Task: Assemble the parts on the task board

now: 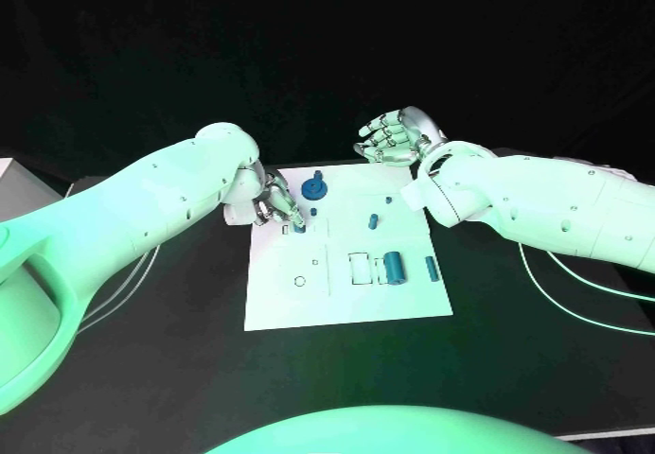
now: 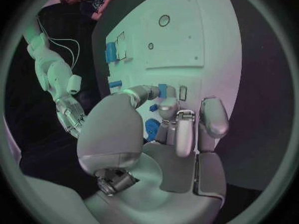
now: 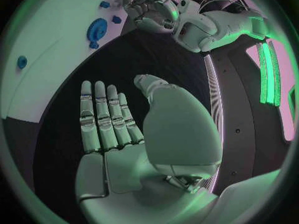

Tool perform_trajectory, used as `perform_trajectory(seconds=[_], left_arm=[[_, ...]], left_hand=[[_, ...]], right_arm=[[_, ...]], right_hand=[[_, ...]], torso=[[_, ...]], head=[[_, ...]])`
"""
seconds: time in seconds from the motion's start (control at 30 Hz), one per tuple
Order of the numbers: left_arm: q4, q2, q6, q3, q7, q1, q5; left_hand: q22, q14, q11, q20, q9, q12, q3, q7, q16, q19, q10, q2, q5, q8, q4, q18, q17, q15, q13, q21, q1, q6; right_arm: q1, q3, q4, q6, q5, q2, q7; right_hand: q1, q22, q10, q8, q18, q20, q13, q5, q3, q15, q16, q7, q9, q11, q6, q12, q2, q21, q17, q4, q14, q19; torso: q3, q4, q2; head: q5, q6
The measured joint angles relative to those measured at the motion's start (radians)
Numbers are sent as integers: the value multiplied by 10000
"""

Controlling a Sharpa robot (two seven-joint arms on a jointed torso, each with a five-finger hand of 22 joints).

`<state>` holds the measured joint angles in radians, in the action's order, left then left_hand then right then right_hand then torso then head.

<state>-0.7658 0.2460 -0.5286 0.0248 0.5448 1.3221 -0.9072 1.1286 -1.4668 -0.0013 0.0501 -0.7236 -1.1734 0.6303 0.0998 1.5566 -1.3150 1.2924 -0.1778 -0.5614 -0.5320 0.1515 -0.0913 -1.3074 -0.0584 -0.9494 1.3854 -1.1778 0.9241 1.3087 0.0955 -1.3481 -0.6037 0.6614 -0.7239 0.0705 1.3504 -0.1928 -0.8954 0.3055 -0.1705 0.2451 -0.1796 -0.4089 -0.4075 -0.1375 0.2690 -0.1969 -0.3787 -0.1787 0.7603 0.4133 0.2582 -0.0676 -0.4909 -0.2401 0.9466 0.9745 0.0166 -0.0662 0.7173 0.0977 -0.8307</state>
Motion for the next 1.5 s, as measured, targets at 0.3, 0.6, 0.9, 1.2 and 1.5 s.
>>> perform_trajectory(seconds=[0.3, 0.6, 0.9, 1.2, 1.5], left_arm=[[175, -101, -70, 2, 14, 11, -4], [356, -218, -160, 6, 22, 30, -3], [483, -330, -162, -3, 25, 32, -1], [498, -378, -104, -27, 36, 21, -8], [485, -385, -55, -44, 48, 20, -11]], left_hand=[[-1, 0, -3, 0, -1, -40, 0, 21, 0, 0, 73, 0, 1, -1, 0, 0, 0, 0, -78, 0, 0, 22], [15, 0, -21, 0, -79, -79, 0, 33, 39, 0, 93, 0, 3, -1, 0, 0, 0, 0, -130, 0, 0, 41], [55, 0, -41, 0, -212, -224, -1, -18, 39, 1, 287, 148, 10, -56, -1, -1, 0, 0, -301, 0, 148, 129], [155, -1, -94, -35, -220, -419, -98, -25, 78, -111, 486, 320, 192, -152, -98, -2, 0, 1, -583, 41, 320, 135], [169, 4, -111, -35, -298, -426, -98, -37, 78, -111, 535, 345, 235, -157, -99, -1, 0, -4, -592, 41, 344, 146]], right_arm=[[-2, 0, -23, 3, 15, 8, 10], [-2, 1, -36, 8, 27, 33, 18], [-2, 1, -43, 12, 39, 38, 23], [-3, 1, -50, 22, 52, 38, 27], [-3, 1, -55, 43, 61, 32, 29]], right_hand=[[0, 177, 40, -39, 1, 89, 160, -56, 43, -35, -191, 5, 21, -39, -66, -40, 0, 0, 134, 42, -109, -161], [0, 237, 75, -39, 1, 125, 213, -98, 70, -71, -230, 40, 31, -75, -101, -40, 0, 0, 168, 69, -145, -196], [0, 285, 75, -38, 1, 125, 255, -153, 87, -91, -270, 16, 40, -74, -126, -40, 0, 0, 207, 86, -164, -196], [0, 304, 75, -38, 1, 125, 273, -208, 98, -107, -308, 16, 39, -74, -125, -40, 0, 0, 220, 96, -180, -195], [0, 333, 96, -38, 2, 125, 296, -208, 98, -107, -349, 16, 46, -95, -125, -40, 0, 0, 238, 96, -180, -267]], torso=[[9, 11, 0], [13, 16, 10], [16, 16, 12], [5, 2, -6], [-2, 0, -9]], head=[[-7, 20], [-1, 23], [22, 16], [35, 1], [36, 5]])
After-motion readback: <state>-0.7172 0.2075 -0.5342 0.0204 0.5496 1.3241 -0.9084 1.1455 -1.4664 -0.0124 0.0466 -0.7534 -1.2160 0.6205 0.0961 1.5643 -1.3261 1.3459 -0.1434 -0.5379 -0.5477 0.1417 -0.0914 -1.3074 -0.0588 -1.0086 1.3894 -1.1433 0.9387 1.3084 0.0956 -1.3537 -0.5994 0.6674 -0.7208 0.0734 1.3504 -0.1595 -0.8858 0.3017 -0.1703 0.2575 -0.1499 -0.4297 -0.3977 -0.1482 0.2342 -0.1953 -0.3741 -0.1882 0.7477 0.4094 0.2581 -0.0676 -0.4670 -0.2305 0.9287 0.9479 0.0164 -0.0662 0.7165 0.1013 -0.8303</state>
